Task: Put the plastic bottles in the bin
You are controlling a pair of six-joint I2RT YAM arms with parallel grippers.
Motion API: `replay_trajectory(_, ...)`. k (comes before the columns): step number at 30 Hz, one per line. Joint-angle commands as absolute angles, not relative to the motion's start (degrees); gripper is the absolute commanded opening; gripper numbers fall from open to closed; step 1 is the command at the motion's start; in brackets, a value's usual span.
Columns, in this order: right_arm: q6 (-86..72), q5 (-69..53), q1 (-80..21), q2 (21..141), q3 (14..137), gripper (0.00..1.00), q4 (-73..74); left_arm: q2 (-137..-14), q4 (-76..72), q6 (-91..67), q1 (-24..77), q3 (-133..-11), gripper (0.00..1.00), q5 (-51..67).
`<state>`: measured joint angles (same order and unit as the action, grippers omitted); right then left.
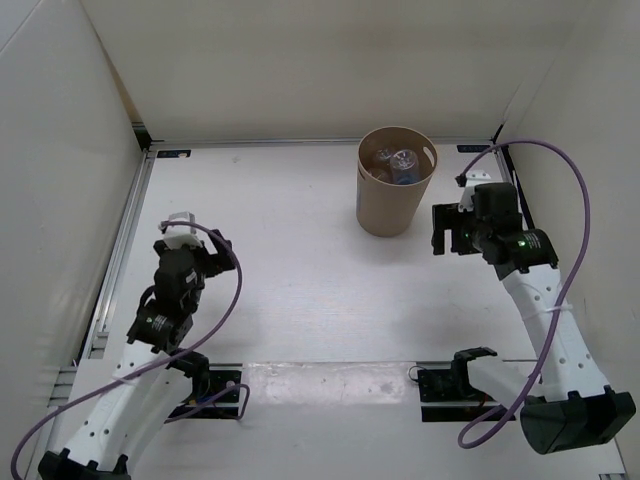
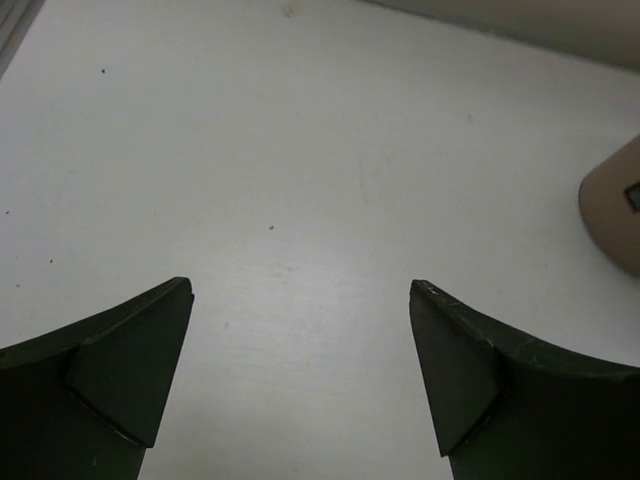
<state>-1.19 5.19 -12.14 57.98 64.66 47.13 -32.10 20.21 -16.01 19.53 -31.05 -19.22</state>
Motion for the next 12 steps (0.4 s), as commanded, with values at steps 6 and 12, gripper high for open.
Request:
replay_trajectory(6,-0.26,4.83,-7.29,52.92,63.37,0.9,54.14,-44.73,21.97,-20.29,18.54,-38.32,1.0,-28.99)
replay_trajectory(12,1.75,5.63,-7.74,48.17,61.35,0.9,54.93,-40.36,10.74,-13.74,18.98,-28.94,1.0,-31.99)
